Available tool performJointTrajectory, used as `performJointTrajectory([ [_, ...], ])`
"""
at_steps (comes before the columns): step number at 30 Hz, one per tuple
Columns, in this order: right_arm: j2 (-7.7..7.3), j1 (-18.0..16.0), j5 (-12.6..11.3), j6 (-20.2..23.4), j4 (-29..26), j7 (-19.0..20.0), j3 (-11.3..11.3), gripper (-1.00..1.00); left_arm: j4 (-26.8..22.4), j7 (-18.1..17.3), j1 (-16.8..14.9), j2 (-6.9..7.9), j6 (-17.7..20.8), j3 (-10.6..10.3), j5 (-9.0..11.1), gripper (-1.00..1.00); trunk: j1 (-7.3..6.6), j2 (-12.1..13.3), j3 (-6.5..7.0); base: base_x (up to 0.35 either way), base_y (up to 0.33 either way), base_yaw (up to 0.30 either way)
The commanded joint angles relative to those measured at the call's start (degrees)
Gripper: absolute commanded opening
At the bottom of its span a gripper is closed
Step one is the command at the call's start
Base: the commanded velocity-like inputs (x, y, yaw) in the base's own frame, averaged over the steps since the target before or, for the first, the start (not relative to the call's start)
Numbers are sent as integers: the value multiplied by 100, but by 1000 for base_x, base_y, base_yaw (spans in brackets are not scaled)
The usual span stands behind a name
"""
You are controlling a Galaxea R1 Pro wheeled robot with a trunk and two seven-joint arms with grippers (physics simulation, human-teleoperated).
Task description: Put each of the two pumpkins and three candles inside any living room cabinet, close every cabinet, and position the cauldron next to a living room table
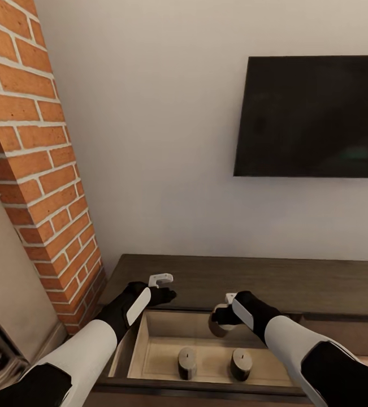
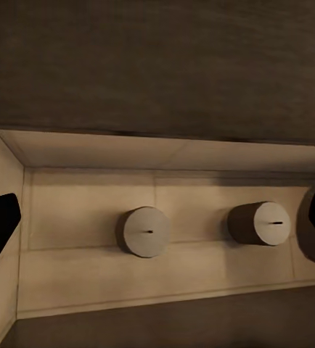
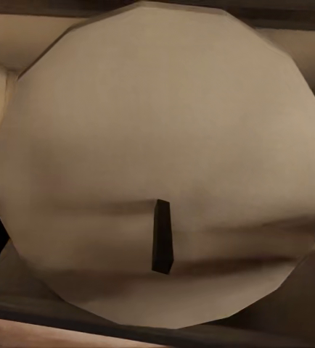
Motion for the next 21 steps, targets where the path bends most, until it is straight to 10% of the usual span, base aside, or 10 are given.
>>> performJointTrajectory([
  [1,0,-4,-77,19,-7,-53,-9,-100,-12,49,-3,3,18,-33,61,100,-1,-3,-6,1,1,0],
  [21,6,-4,-117,8,22,-68,-97,-100,-54,7,-3,-69,46,-29,70,100,-1,-3,-112,0,0,41],
])
